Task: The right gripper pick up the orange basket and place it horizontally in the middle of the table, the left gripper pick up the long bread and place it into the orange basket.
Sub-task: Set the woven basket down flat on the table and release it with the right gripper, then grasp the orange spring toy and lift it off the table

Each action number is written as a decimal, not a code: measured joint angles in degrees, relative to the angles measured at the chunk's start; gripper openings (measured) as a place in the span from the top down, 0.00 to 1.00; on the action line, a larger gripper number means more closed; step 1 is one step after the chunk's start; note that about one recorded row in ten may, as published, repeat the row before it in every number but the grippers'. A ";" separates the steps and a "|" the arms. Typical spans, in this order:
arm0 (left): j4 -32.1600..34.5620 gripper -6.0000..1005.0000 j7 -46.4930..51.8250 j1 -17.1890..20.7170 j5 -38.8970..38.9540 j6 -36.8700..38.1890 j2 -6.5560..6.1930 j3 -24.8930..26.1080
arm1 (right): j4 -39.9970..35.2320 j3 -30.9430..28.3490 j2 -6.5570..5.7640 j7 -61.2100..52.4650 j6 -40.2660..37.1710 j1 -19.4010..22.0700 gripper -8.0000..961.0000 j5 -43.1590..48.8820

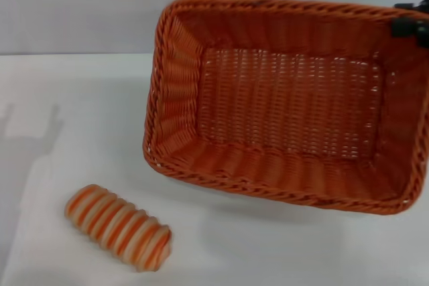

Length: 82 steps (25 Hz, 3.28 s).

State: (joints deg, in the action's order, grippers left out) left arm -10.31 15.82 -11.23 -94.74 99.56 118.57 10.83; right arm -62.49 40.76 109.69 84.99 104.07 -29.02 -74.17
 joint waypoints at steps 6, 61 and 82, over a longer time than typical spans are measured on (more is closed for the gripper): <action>-0.73 0.18 0.00 -0.26 -0.01 0.03 0.08 -0.02 | 1.26 1.14 -3.30 0.22 2.96 -0.16 0.81 -1.27; -2.86 0.19 0.00 0.25 -0.35 1.29 -0.01 -1.25 | 24.94 11.04 -0.62 18.96 -9.62 -9.97 0.81 6.94; -2.19 0.20 0.00 0.12 -0.35 1.21 -0.19 -1.60 | 21.76 1.66 2.21 17.49 -12.38 -6.71 0.49 8.55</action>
State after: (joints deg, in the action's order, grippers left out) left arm -12.49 15.82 -11.10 -95.09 100.76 118.38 9.23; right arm -40.73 42.42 111.91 102.49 91.70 -35.73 -65.63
